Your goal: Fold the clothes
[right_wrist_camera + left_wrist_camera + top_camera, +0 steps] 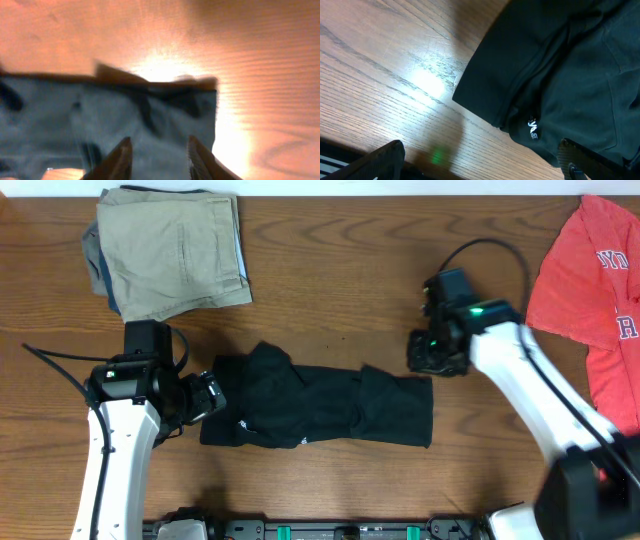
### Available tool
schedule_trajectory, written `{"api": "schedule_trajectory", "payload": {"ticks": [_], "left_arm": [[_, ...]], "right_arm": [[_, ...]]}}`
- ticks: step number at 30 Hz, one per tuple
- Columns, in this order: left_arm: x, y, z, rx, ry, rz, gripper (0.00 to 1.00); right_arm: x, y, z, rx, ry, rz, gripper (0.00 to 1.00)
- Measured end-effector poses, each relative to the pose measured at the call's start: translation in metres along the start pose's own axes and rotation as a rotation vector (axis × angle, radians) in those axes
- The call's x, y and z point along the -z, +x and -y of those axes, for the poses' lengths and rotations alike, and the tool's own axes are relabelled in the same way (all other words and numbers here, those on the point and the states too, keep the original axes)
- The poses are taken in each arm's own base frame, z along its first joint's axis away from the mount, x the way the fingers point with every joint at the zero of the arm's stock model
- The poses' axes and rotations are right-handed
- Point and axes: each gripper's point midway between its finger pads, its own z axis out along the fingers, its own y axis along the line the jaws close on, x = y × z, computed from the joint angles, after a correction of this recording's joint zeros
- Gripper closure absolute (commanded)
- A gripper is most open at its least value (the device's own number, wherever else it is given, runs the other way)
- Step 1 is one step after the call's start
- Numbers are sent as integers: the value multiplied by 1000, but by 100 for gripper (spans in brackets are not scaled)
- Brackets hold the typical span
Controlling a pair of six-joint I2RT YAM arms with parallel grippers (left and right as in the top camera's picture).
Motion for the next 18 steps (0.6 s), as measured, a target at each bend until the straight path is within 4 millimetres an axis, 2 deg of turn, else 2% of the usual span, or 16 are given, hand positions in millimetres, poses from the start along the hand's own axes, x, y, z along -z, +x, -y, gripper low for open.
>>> {"api": "schedule_trajectory", "payload": {"ticks": [3, 5, 7, 10, 18], "left_arm": [[0, 0, 0, 0, 0, 0, 2], [0, 0, 0, 0, 0, 0, 2], [0, 0, 0, 0, 0, 0, 2], [0, 0, 0, 0, 0, 0, 2], [0, 0, 0, 0, 0, 0, 2]], "right_arm": [[26, 5, 1, 12, -10, 27, 55], [31, 15, 3, 15, -1, 3, 56], [26, 23, 5, 24, 8, -19, 56], [7, 36, 5, 40, 17, -51, 56], [-61, 78, 21, -9, 11, -117, 54]]}}
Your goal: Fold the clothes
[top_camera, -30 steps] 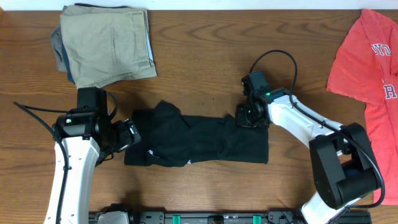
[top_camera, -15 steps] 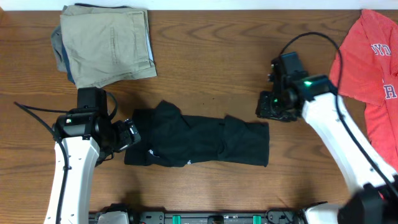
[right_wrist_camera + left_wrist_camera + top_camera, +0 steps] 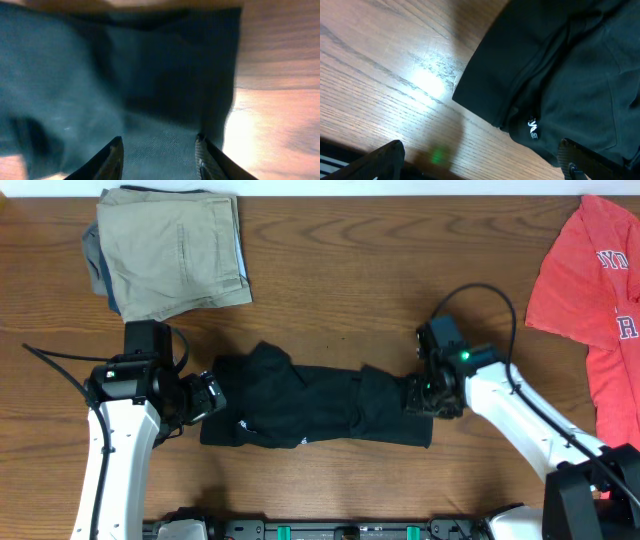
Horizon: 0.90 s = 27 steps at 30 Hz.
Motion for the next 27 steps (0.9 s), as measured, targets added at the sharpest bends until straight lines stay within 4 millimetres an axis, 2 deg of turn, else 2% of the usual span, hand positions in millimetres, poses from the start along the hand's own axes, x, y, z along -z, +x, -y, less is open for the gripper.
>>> {"api": "schedule_trajectory", "payload": {"ticks": [5, 12, 15, 16, 17, 18, 19, 24, 27], "left_arm": [[0, 0, 0, 0, 0, 0, 2], [0, 0, 0, 0, 0, -1, 2], [-3, 2, -1, 0, -3, -7, 2], [-5, 3, -1, 0, -4, -9, 2], [-7, 2, -1, 0, -3, -7, 2], [-8, 2, -1, 0, -2, -3, 2], [-9, 0, -1, 0, 1, 4, 2], [-11, -21, 4, 13, 26, 75, 2], [-16, -36, 2, 41, 36, 97, 2]], "right_arm": [[-18, 14, 8, -29, -6, -24, 51], [-15, 13, 14, -57, 9, -33, 48], [-3, 5, 22, -100, 20, -35, 42], [4, -1, 25, -115, 22, -34, 36], [12, -8, 27, -126, 20, -27, 24], [19, -15, 29, -136, 18, -13, 6], [30, -24, 32, -142, 14, 1, 1], [61, -54, 50, -187, 8, 66, 1], [68, -58, 71, -250, 17, 68, 1]]}}
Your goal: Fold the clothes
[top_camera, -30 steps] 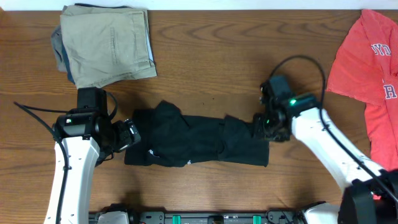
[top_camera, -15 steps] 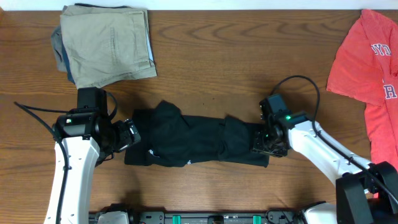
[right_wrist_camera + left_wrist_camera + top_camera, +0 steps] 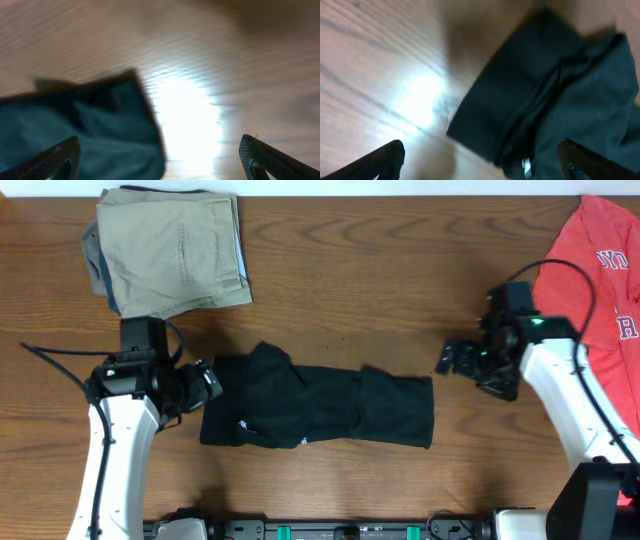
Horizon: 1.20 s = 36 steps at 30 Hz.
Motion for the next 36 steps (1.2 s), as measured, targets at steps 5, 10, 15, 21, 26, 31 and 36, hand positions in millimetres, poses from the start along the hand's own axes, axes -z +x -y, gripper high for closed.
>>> {"api": "schedule_trajectory", "payload": {"ticks": [5, 10, 15, 21, 26, 31, 36], "left_arm": [[-23, -17, 3, 2, 79, -37, 2], [-52, -18, 5, -16, 195, -150, 2], [-67, -16, 16, -51, 342, -213, 2], [-82, -5, 24, -88, 431, -292, 2], [-89, 0, 29, -87, 481, -339, 2], [-89, -2, 36, -95, 533, -351, 2], [-88, 1, 40, -109, 555, -370, 8]], "right_arm": [[4, -3, 33, -88, 52, -14, 1], [6, -2, 46, -115, 85, -19, 1], [6, -2, 46, -115, 84, -21, 1], [6, -2, 46, -115, 83, -21, 1], [6, -2, 45, -116, 82, -22, 1], [6, -2, 45, -116, 82, -22, 1], [6, -2, 45, -116, 82, -22, 1]]}}
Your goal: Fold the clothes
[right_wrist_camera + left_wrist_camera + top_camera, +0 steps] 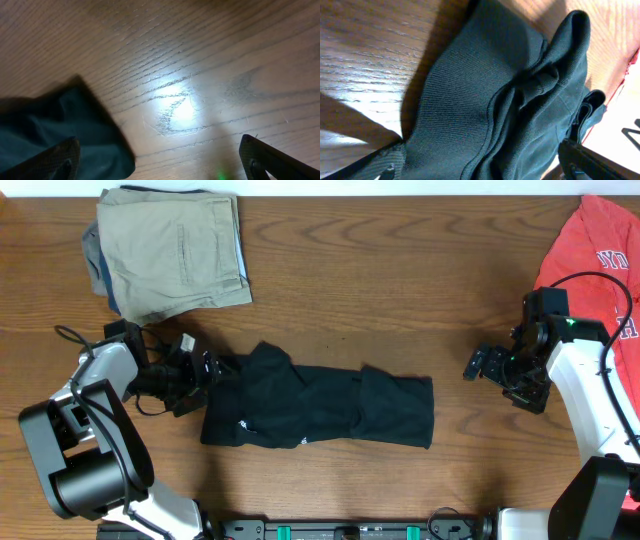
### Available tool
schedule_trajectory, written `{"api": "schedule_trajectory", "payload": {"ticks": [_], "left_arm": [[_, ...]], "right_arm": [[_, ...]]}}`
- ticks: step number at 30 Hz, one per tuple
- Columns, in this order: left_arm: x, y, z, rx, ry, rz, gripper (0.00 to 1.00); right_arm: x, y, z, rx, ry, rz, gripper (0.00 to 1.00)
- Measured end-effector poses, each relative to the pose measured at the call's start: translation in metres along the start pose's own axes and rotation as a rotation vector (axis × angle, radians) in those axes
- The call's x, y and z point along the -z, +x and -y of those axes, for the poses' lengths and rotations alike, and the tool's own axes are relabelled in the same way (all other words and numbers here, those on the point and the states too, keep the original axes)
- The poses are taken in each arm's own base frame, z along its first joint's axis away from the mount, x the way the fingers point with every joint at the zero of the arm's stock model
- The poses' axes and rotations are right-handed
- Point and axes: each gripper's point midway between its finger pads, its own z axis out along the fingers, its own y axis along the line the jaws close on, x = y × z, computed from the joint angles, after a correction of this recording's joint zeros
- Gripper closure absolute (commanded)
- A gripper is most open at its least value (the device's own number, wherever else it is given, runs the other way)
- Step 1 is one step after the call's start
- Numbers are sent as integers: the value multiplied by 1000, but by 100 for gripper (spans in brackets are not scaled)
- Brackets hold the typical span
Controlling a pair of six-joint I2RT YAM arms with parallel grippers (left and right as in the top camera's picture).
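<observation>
A black garment (320, 410) lies crumpled lengthwise across the table's middle, with a bunched hump near its left end. My left gripper (203, 368) is low at the garment's upper left corner. In the left wrist view the black garment (485, 95) fills the space between the wide-apart fingers (387, 162) of the open left gripper (480, 167). My right gripper (480, 365) stands open to the right of the garment, apart from it. The right wrist view shows the right gripper (160, 167) over bare wood, with the garment's corner (60, 130) at lower left.
A folded pile with khaki trousers (170, 250) on top sits at the back left. A red shirt (590, 290) lies spread at the right edge, just behind my right arm. Bare wooden table (400, 270) runs between them.
My left gripper went from beside the garment's left edge to its upper left corner, lower, with cloth now between its fingers. My right gripper has shifted a little further right.
My right gripper was above the garment's right end, then down on that end with its fingers closer together, then wide open off to the right, and now further right. My left gripper stayed open at the left edge, then moved onto the upper left corner.
</observation>
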Motion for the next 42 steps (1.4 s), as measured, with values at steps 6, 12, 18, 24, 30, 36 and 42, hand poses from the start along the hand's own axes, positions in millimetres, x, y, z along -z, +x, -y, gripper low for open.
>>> {"api": "schedule_trajectory", "payload": {"ticks": [6, 12, 18, 24, 30, 36, 42], "left_arm": [[-13, 12, 8, -23, -1, -68, 16], [-17, 15, 6, -36, -38, -81, 42], [-20, 22, -4, -38, -87, -113, 69], [-22, 34, -12, -5, -115, -163, 76], [-22, 36, -9, -1, -97, -171, 34], [-20, 42, 11, 2, 9, -187, 14], [-22, 45, 14, -24, 11, -202, 11]], "right_arm": [[0, 0, 0, 0, 0, 0, 1], [0, 0, 0, 0, 0, 0, 1], [0, 0, 0, 0, 0, 0, 1], [0, 0, 0, 0, 0, 0, 1], [0, 0, 0, 0, 0, -1, 1], [0, 0, 0, 0, 0, 0, 1], [0, 0, 0, 0, 0, 0, 1]]}}
